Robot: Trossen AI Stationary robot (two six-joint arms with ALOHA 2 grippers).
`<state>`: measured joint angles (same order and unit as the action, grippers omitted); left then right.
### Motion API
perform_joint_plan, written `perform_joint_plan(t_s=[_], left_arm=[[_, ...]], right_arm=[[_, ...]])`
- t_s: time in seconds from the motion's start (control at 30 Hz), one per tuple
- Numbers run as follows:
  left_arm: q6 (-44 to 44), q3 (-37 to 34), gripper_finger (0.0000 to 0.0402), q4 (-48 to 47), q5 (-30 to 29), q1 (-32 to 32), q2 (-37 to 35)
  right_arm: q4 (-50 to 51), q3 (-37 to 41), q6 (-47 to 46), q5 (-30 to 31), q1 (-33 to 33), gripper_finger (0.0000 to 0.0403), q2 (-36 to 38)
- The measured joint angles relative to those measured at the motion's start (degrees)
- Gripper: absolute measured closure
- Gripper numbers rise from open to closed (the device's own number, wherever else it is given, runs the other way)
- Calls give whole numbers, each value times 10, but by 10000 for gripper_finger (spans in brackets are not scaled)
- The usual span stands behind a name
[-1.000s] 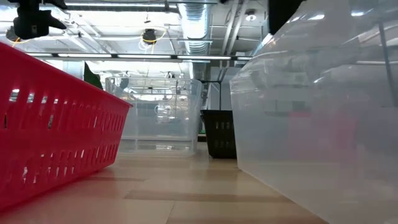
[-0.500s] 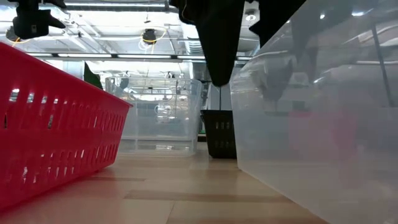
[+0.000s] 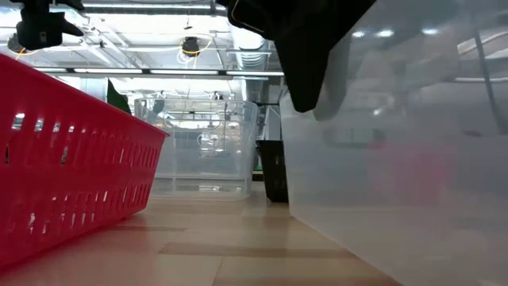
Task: Stack baskets by color
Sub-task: Stack the bottom transparent bin on the top transparent bins
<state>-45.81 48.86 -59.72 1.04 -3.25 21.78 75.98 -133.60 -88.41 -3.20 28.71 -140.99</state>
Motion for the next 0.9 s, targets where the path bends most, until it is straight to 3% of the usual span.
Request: perform_joint_plan(t_s=[0.17,0.57,0.9], left_arm=[[1,0,219,0,0,0,0],[1,0,219,0,-1,0,0],[-1,0,219,0,-2,0,-1]], right_arm=[[-1,0,3,-4,-2,394,1],[12,-14,-46,-19,-2,400,37],[51,-13,-120,16,-1,402,161]])
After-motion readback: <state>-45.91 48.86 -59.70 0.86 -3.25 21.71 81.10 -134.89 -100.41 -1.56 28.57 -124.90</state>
